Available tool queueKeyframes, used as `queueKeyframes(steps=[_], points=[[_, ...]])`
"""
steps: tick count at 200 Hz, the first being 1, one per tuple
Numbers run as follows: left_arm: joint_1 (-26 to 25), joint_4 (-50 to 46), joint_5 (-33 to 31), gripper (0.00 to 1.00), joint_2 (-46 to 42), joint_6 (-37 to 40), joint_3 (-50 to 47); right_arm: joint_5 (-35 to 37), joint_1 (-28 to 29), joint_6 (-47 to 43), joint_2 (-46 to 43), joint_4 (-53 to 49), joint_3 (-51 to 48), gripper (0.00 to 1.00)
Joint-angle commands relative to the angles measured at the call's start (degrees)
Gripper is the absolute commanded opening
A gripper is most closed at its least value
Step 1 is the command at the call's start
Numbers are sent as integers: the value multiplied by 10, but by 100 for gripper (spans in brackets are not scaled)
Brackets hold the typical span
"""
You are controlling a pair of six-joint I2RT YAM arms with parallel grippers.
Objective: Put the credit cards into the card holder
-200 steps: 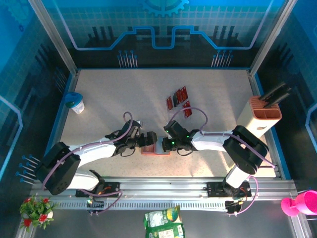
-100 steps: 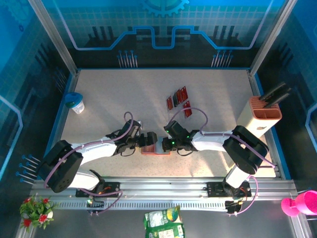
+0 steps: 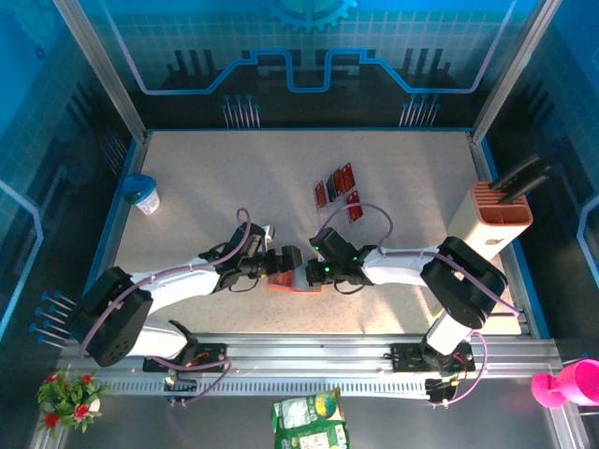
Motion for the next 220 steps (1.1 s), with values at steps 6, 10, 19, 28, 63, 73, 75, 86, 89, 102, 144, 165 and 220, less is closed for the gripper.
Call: queueKeyframes(steps=[6, 10, 19, 28, 63, 73, 75, 86, 89, 102, 144, 165, 220], points=[[1, 17, 12, 99, -36, -14, -4, -5, -8, -9, -8, -58, 4, 0], [1, 17, 12, 99, -38, -14, -4, -4, -8, -10, -14, -61, 6, 0], [1, 17, 13, 99, -41, -16, -5, -2, -10, -12, -29, -71, 11, 3], [1, 16, 13, 99, -42, -17, -5, 2, -12, -14, -47, -81, 15, 8], [1, 19, 15, 99, -44, -19, -9, 29, -24, -21, -101, -129, 18, 16], [1, 20, 16, 99, -45, -20, -10, 44, -27, -24, -110, -145, 15, 19], [1, 20, 16, 99, -46, -20, -11, 46, -27, -25, -112, -148, 14, 20], [1, 21, 16, 99, -47, -21, -12, 54, -31, -26, -115, -158, 11, 26], [1, 21, 16, 99, -47, -20, -12, 55, -32, -27, -116, -160, 9, 28], [1, 21, 16, 99, -48, -20, -12, 55, -34, -27, -111, -163, 7, 33], [1, 19, 16, 99, -49, -19, -12, 46, -34, -28, -73, -146, 9, 36], [0, 15, 16, 99, -53, -17, -10, 51, -39, -30, -56, -137, 11, 31], [1, 17, 28, 99, -64, -23, 0, -6, -80, -15, -62, -42, -36, 2]])
